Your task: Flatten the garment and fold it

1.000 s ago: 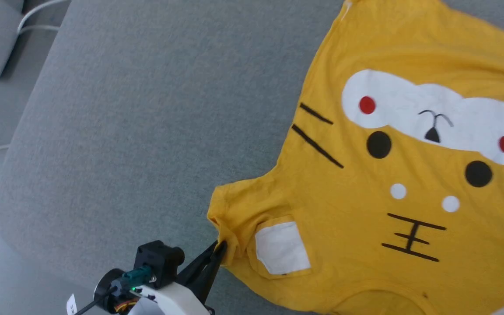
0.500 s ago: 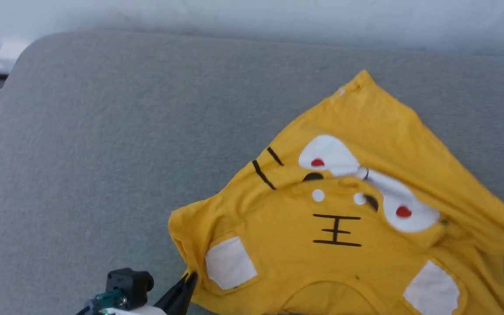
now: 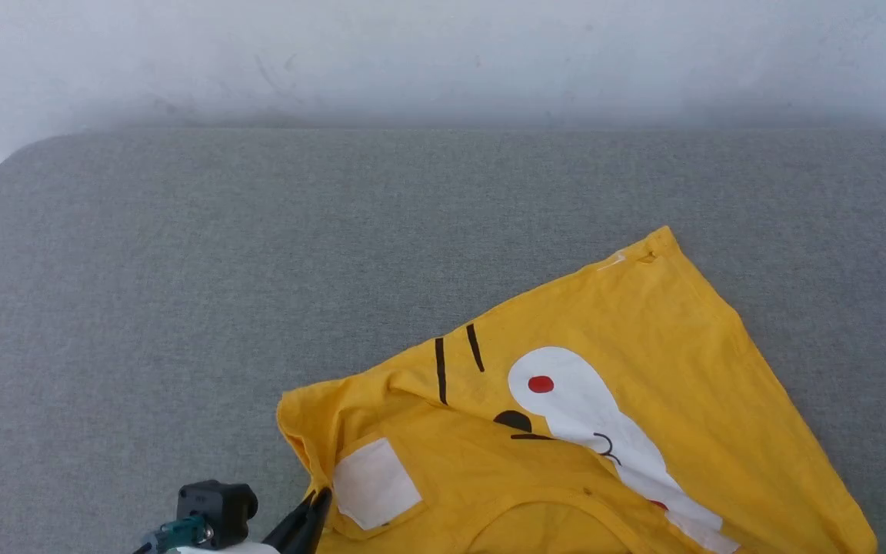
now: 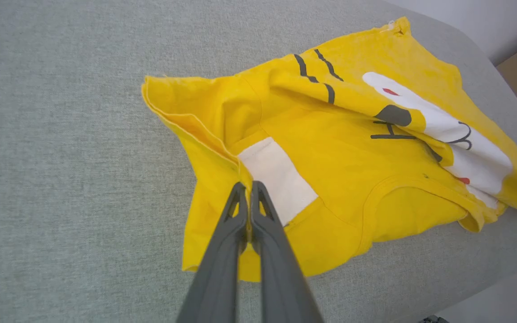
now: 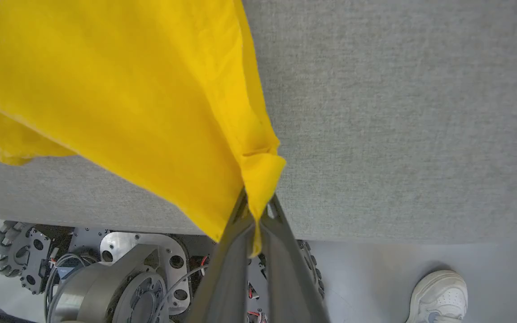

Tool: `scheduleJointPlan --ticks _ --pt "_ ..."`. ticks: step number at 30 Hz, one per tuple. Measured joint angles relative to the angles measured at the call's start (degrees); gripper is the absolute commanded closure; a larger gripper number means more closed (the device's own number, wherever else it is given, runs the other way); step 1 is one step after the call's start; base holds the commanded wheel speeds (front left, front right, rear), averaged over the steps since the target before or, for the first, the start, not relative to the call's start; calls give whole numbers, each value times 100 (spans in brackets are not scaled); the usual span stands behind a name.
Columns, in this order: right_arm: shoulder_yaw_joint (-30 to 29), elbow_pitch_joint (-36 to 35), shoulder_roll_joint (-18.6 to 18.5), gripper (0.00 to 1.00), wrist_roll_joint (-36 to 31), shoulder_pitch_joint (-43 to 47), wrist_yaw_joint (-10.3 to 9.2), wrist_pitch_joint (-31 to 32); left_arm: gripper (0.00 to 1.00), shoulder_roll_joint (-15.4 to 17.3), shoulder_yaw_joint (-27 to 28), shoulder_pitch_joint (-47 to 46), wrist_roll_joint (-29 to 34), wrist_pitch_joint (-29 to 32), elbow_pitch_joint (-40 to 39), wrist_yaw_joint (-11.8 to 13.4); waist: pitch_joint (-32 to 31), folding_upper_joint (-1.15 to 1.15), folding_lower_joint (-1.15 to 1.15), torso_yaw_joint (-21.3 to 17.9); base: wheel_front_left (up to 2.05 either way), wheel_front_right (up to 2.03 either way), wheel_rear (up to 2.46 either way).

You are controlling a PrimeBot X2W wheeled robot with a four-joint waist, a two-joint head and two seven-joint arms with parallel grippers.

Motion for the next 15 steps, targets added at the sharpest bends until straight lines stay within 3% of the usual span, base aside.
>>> scheduleJointPlan --ticks 3,4,5,9,15 --pt "91 142 -32 100 -79 -42 0 -160 100 -3 -10 -3 0 1 13 -36 -15 0 1 54 0 0 0" --pt "151 172 -76 29 -103 -67 0 -203 100 -3 -19 -5 1 2 11 -37 -21 0 1 74 0 0 0" --pt "190 183 -121 0 -119 -105 0 -247 100 -3 -30 -6 2 3 7 -38 -24 0 1 99 0 0 0" --pt "175 108 -291 0 -123 -459 -1 -235 100 -2 -90 -33 29 45 -71 -42 -6 0 1 229 0 0 0" --pt "441 -185 -520 0 15 -1677 0 -105 100 -57 -169 -210 134 46 -266 -45 141 0 1 467 0 0 0"
